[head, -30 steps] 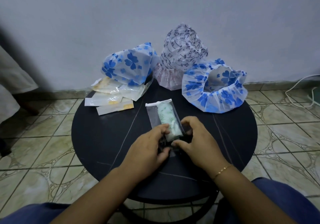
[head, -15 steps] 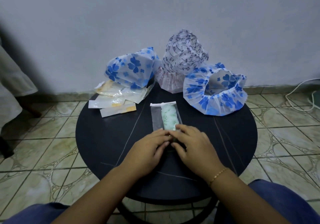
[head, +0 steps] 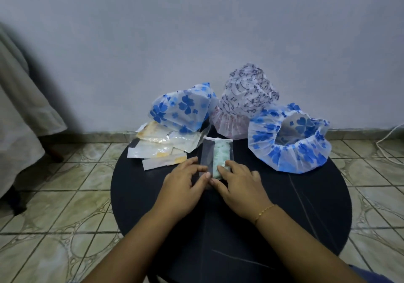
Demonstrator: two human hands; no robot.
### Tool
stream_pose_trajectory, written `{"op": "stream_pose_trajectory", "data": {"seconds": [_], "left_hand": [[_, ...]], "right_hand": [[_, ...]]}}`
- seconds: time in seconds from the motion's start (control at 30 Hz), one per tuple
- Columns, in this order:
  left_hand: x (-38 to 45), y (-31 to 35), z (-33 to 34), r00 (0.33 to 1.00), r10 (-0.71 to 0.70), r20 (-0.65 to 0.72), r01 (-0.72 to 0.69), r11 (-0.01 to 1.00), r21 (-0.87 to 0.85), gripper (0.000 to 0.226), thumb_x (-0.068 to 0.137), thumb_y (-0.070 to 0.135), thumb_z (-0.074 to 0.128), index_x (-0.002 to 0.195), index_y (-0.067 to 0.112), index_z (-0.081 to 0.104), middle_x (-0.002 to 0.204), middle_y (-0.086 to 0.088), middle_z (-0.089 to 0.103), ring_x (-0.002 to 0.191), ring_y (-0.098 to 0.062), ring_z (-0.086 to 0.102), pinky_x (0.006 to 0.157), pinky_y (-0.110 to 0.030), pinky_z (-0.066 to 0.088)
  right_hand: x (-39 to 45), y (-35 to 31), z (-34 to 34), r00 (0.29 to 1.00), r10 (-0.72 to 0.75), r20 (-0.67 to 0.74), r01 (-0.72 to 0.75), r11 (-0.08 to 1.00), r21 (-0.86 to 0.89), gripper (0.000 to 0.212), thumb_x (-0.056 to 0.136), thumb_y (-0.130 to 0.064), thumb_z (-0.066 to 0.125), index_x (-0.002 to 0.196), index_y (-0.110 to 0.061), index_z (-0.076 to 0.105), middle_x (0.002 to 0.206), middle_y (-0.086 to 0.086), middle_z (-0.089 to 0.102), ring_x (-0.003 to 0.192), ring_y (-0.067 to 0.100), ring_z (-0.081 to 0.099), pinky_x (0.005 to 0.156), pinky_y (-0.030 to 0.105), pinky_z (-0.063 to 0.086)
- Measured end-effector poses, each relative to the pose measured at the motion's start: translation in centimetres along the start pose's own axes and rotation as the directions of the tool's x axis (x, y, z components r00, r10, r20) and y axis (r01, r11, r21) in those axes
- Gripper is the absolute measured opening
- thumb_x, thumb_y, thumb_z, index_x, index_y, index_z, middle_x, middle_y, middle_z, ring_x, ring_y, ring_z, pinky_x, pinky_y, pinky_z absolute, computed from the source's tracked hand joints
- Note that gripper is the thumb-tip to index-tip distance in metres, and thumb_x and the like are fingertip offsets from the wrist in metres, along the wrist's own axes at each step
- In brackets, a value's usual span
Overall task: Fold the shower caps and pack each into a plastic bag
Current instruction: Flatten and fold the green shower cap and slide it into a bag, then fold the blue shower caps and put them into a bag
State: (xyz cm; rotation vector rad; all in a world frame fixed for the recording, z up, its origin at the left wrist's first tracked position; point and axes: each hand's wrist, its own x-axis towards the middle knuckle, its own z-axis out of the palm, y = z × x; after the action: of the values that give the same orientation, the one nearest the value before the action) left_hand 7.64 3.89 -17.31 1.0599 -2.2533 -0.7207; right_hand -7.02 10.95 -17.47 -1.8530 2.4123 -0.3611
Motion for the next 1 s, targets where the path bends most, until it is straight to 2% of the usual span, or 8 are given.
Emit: {"op": "stream_pose_trajectory", "data": {"seconds": [0.23, 0.43, 0.53, 0.67, 0.73, 0.83, 0.9, 1.0], "left_hand": [[3.6, -1.2, -2.1, 0.989, -0.016, -0.145, 0.022, 0.999, 0.039, 0.027, 0.091, 0.04, 0.054, 0.113, 0.03, 0.066, 0.14, 0.012, 0.046, 0.13, -0.003, 0.038, 0.111, -0.035, 0.024], [6.3, -2.9, -3.4, 0.967, -0.053, -0.251, 0.104, 0.975, 0.195, 0.028, 0.093, 0.041, 0.05, 0.116, 0.034, 0.062, 0.146, 0.014, 0.037, 0.141, -0.007, 0.013, 0.107, -0.035, 0.011], [7.1, -3.4, -3.6, 0.959, -0.08, -0.271, 0.149, 0.958, 0.244, 0.029, 0.093, 0.044, 0.048, 0.117, 0.036, 0.061, 0.149, 0.015, 0.032, 0.143, -0.009, 0.002, 0.107, -0.035, 0.004], [8.1, -3.6, -3.2, 0.961, -0.124, -0.246, 0.192, 0.943, 0.272, 0.031, 0.093, 0.046, 0.044, 0.119, 0.038, 0.058, 0.152, 0.014, 0.026, 0.143, -0.011, -0.005, 0.11, -0.039, -0.002], [8.5, -3.5, -2.9, 0.96, -0.142, -0.243, 0.206, 0.942, 0.264, 0.031, 0.093, 0.046, 0.043, 0.12, 0.038, 0.057, 0.152, 0.014, 0.026, 0.143, -0.011, -0.006, 0.111, -0.04, -0.006], [8.7, -3.5, -2.5, 0.96, -0.132, -0.246, 0.195, 0.948, 0.253, 0.032, 0.093, 0.045, 0.044, 0.12, 0.038, 0.058, 0.151, 0.014, 0.028, 0.143, -0.011, -0.001, 0.108, -0.036, -0.009], [8.7, -3.5, -2.4, 0.962, -0.105, -0.254, 0.17, 0.953, 0.25, 0.034, 0.094, 0.046, 0.043, 0.122, 0.036, 0.059, 0.149, 0.015, 0.031, 0.142, -0.009, 0.007, 0.106, -0.031, -0.003], [8.8, -3.4, -2.4, 0.96, -0.066, -0.271, 0.123, 0.973, 0.197, 0.037, 0.095, 0.045, 0.042, 0.127, 0.032, 0.057, 0.145, 0.014, 0.039, 0.135, -0.008, 0.022, 0.103, -0.027, 0.012]], "right_hand": [[5.2, -2.3, -1.3, 0.984, -0.002, -0.181, 0.008, 0.999, 0.033, 0.055, 0.092, -0.059, 0.033, 0.139, -0.031, 0.037, 0.148, -0.007, 0.031, 0.136, 0.013, 0.023, 0.102, 0.036, 0.023], [12.2, -4.3, -2.8, 0.885, -0.032, -0.464, 0.057, 0.998, 0.039, 0.039, 0.086, -0.022, 0.058, 0.125, -0.019, 0.055, 0.141, 0.008, 0.04, 0.132, 0.028, 0.031, 0.101, 0.042, 0.026], [16.0, -5.6, -3.7, 0.8, -0.065, -0.596, 0.053, 0.998, -0.038, 0.052, 0.074, -0.006, 0.065, 0.124, -0.019, 0.055, 0.14, 0.014, 0.041, 0.128, 0.035, 0.035, 0.092, 0.045, 0.032], [19.7, -6.8, -5.0, 0.866, -0.091, -0.492, -0.006, 0.981, -0.192, 0.066, 0.082, -0.006, 0.055, 0.14, -0.029, 0.031, 0.155, 0.01, 0.007, 0.141, 0.031, 0.004, 0.102, 0.045, 0.018], [20.8, -6.7, -5.3, 0.876, -0.085, -0.474, -0.031, 0.972, -0.232, 0.048, 0.085, -0.008, 0.053, 0.13, -0.022, 0.046, 0.154, 0.01, 0.01, 0.142, 0.03, 0.003, 0.103, 0.045, 0.016], [21.6, -6.5, -5.6, 0.777, -0.095, -0.622, -0.012, 0.986, -0.165, 0.021, 0.075, -0.003, 0.067, 0.093, -0.013, 0.07, 0.135, 0.013, 0.048, 0.131, 0.034, 0.034, 0.09, 0.042, 0.023], [21.2, -6.3, -6.3, 0.674, -0.084, -0.734, 0.043, 0.996, -0.074, 0.015, 0.064, -0.001, 0.074, 0.072, -0.013, 0.071, 0.112, 0.011, 0.063, 0.112, 0.035, 0.053, 0.08, 0.042, 0.032], [19.3, -5.8, -6.7, 0.504, -0.1, -0.858, 0.159, 0.987, -0.021, 0.01, 0.069, -0.006, 0.069, 0.073, -0.015, 0.068, 0.105, 0.008, 0.065, 0.105, 0.028, 0.052, 0.075, 0.038, 0.038]]}}
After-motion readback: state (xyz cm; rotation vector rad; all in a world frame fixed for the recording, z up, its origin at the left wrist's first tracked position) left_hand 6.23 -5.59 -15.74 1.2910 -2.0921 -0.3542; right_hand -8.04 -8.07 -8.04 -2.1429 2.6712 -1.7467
